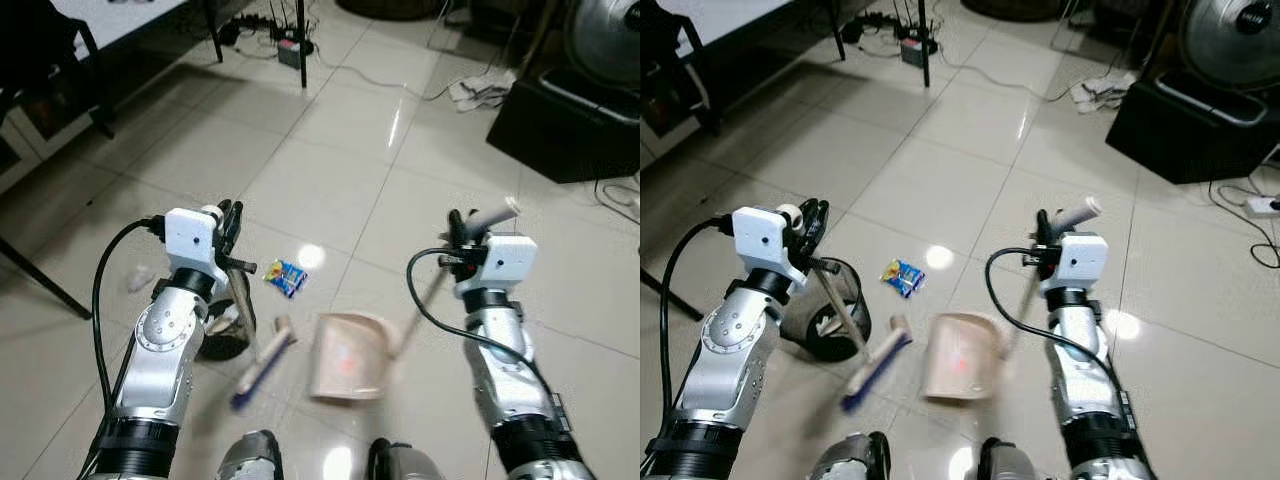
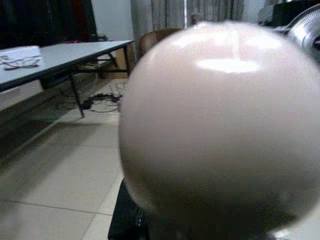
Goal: Sweep floor
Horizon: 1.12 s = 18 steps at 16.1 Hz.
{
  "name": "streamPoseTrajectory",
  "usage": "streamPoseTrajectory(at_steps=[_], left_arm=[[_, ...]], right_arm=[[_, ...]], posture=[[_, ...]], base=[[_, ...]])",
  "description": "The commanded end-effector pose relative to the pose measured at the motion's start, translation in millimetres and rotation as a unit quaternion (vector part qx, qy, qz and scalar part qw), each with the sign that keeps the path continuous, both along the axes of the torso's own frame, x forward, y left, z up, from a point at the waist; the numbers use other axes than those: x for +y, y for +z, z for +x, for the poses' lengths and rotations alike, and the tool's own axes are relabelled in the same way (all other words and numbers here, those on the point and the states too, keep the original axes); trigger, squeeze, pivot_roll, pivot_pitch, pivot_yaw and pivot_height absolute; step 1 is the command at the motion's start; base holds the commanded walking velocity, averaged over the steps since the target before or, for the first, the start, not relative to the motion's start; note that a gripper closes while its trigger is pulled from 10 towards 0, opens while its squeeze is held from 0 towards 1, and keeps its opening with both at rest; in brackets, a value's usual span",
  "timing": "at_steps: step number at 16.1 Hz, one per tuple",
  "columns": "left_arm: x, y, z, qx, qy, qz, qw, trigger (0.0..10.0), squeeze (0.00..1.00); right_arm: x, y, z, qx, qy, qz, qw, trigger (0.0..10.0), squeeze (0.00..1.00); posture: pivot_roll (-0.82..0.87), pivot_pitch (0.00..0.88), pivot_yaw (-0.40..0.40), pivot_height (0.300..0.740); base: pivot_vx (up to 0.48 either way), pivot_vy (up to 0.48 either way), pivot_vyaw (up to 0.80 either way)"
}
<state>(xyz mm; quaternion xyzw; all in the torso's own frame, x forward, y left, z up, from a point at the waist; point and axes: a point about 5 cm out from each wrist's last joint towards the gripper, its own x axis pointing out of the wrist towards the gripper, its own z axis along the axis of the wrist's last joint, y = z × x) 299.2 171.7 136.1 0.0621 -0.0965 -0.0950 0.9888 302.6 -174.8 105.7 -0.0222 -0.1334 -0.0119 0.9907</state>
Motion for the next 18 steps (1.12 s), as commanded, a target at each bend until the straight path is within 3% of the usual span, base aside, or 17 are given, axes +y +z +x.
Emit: streamPoseTrajectory(at_steps=[1, 5, 8, 9, 14, 18], left_arm=[[3.9, -5, -6.3, 0.014, 0.023, 0.025, 0.999, 10.0, 0.00], [3.8, -3, -15.7, -0.002, 0.051, 0.040, 0.998, 10.0, 0.00], [-4.3, -2, -12.9, -0.007, 0.057, 0.032, 0.998, 10.0, 0.00], [-8.2, 0, -10.9, -0.011, 0.060, 0.012, 0.998, 10.0, 0.00], [-16.1, 2, -8.5, -0.013, 0.073, 0.000, 0.997, 10.0, 0.00], [-14.6, 4, -6.3, -0.021, 0.094, -0.005, 0.995, 10.0, 0.00]], right_arm=[[-12.9, 9, -2.1, -0.003, -0.039, -0.016, 0.999, 10.0, 0.00], [-23.4, 17, -10.5, -0.003, -0.063, -0.009, 0.998, 10.0, 0.00], [-18.6, 12, -9.2, 0.017, -0.058, -0.021, 0.998, 10.0, 0.00], [-12.7, 11, -7.7, 0.029, -0.052, -0.027, 0.998, 10.0, 0.00], [-2.3, 14, -7.7, 0.038, -0.033, -0.010, 0.999, 10.0, 0.00], [0.7, 13, -8.1, 0.052, -0.023, -0.031, 0.998, 10.0, 0.00]], posture=[[0.01, 0.058, 0.014, 0.740], [0.01, 0.048, 0.007, 0.740], [0.00, 0.043, 0.006, 0.740], [0.00, 0.042, 0.007, 0.740], [0.00, 0.046, 0.009, 0.740], [0.00, 0.046, 0.009, 0.740]], base=[[0.000, 0.000, 0.00], [0.000, 0.000, 0.00], [0.000, 0.000, 0.00], [0.000, 0.000, 0.00], [0.326, 0.000, 0.00], [0.374, 0.000, 0.00]])
